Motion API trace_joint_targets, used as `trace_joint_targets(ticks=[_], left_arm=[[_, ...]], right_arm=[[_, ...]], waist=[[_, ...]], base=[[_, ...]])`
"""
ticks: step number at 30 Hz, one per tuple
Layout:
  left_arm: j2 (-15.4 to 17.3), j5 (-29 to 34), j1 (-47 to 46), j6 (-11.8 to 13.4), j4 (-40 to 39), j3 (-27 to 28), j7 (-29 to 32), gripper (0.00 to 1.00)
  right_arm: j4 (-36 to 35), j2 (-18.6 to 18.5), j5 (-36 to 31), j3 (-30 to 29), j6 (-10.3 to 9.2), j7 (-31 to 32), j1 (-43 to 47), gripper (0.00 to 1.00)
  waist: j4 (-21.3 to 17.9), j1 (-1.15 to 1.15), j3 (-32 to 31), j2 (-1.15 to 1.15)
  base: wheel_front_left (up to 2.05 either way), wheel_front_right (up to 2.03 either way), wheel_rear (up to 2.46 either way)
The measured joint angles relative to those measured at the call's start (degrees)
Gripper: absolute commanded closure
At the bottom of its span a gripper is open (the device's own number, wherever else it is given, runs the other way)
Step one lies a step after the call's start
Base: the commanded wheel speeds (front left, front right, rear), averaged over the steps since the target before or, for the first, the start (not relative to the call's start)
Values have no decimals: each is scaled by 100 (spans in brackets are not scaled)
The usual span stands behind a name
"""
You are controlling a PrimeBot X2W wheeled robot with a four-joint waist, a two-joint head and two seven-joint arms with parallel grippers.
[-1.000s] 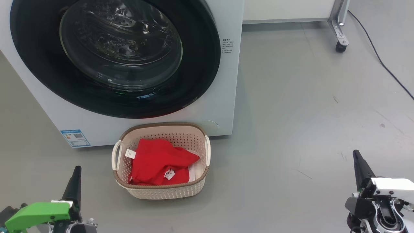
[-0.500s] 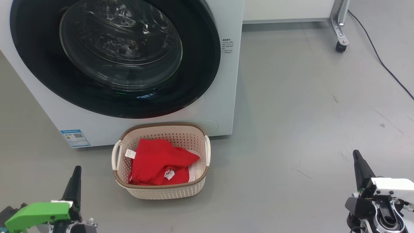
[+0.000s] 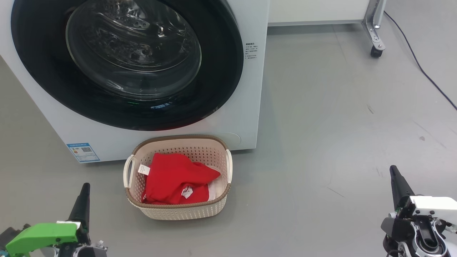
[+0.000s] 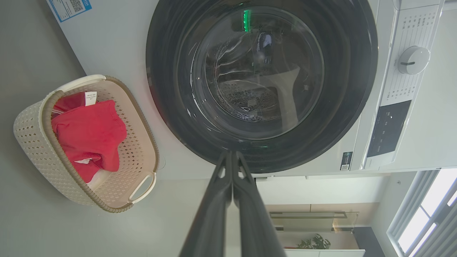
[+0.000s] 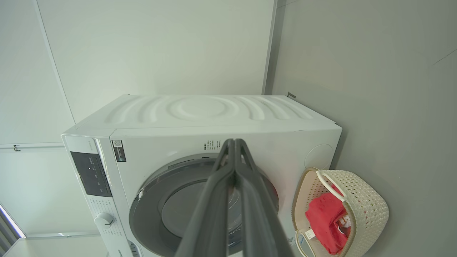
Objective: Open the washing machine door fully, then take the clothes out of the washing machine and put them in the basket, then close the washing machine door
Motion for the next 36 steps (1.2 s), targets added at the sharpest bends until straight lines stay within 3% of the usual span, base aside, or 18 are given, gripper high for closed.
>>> trace_joint_targets(ticks=[36], left_arm=[[-2,1,0,0,0,5,0,100]], right_arm=[[0,4,-33,-12,0,42,0,100]], waist=[[0,0,0,0]], base=[[0,0,0]])
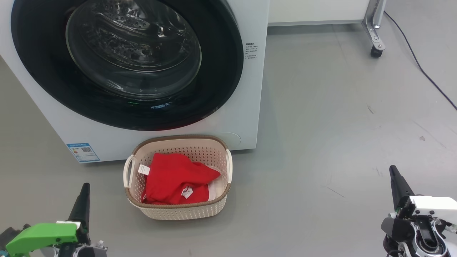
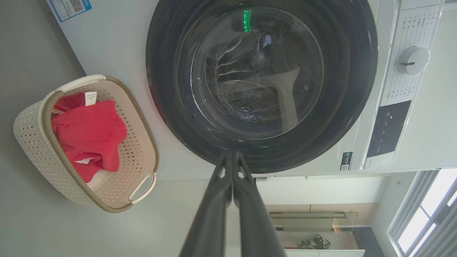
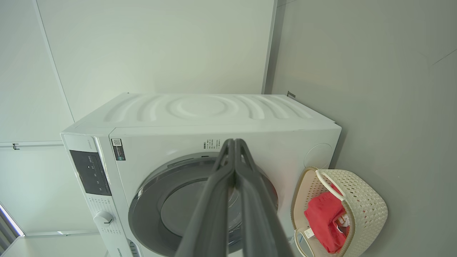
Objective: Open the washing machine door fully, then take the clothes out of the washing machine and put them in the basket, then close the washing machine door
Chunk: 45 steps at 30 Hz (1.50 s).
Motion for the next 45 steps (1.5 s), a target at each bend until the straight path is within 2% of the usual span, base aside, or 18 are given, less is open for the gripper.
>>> trace_joint_targets(ticks=[45], left_arm=[[-4,18,0,0,-1,5,9,100]], right_arm=[[0,4,-9,-18,0,1,0,100]], waist=[[0,0,0,0]], base=[[0,0,0]])
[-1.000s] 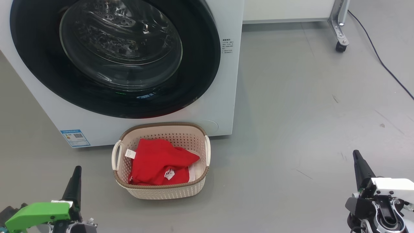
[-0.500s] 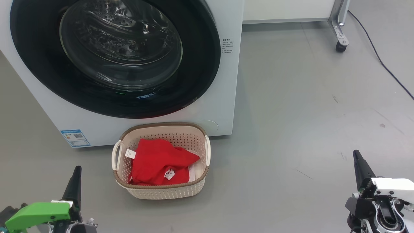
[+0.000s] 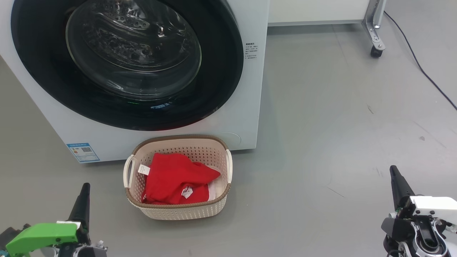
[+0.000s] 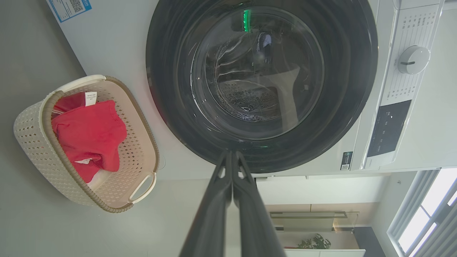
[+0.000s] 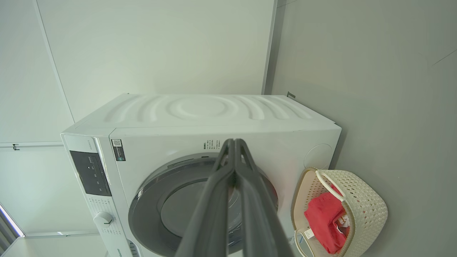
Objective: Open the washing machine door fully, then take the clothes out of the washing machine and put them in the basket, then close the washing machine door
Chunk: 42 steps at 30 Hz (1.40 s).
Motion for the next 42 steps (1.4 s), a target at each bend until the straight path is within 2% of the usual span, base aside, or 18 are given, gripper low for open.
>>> trace_joint_targets(ticks=[42], left_arm=[[-3,5,0,0,0,4,16,100]], right_arm=[[0,5,-7,-18,0,8,0,100]], waist=[[0,0,0,0]], base=[[0,0,0]])
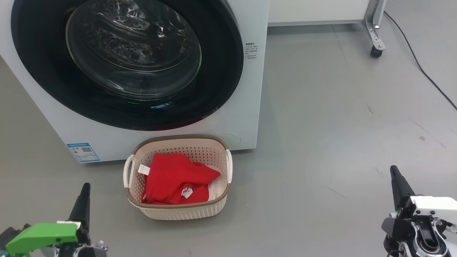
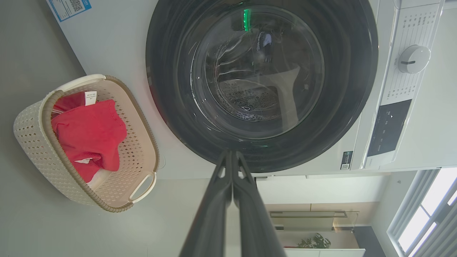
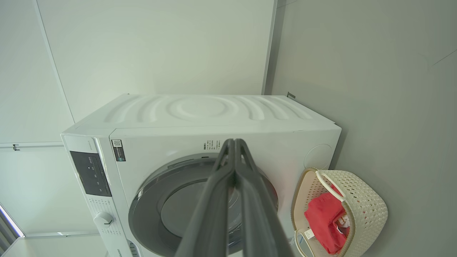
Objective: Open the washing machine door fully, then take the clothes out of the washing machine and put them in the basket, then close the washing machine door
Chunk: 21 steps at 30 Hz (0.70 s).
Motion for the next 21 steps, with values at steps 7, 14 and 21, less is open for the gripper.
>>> trace_joint_targets(ticks=[7,14,21], left_arm=[[-1,0,0,0,0,1,0,100],[-1,0,0,0,0,2,0,100],[-1,0,0,0,0,3,0,100]], right_arm=[[0,2,0,-2,0,0,0,100],[0,3,-1,-4,0,0,0,100],[0,5,-1,-8,0,0,0,100]], waist=[[0,0,0,0],[0,0,0,0],[0,0,0,0]], base=[[0,0,0],[0,0,0],[0,0,0]])
